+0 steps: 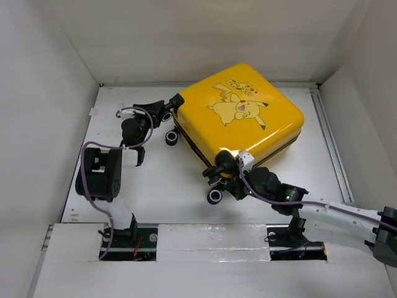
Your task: Pack the luggage
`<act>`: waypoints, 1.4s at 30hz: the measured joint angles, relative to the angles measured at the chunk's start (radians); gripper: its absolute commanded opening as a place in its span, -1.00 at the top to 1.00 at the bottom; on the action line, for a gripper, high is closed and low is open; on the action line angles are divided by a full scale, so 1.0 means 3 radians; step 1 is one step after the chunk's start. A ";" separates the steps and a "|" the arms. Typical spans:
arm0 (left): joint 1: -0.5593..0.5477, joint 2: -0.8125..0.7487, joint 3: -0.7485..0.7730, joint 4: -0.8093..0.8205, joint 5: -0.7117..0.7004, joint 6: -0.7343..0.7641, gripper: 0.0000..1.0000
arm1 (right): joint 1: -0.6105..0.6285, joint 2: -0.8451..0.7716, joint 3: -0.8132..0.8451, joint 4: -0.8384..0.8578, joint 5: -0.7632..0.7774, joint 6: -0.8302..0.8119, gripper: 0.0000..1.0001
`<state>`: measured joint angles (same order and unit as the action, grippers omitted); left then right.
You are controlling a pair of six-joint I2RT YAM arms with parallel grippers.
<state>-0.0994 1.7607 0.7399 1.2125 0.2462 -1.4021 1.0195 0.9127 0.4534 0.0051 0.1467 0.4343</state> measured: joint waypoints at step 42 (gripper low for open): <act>-0.1022 -0.3325 -0.1663 -0.1738 -0.1806 0.1508 1.00 | 0.0216 0.1904 0.0779 0.1156 0.1891 -0.0660 1.00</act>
<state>-0.4061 0.7631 0.2409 0.6910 -0.2955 -0.9497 1.0843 1.4837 0.6872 0.3519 0.7139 0.2363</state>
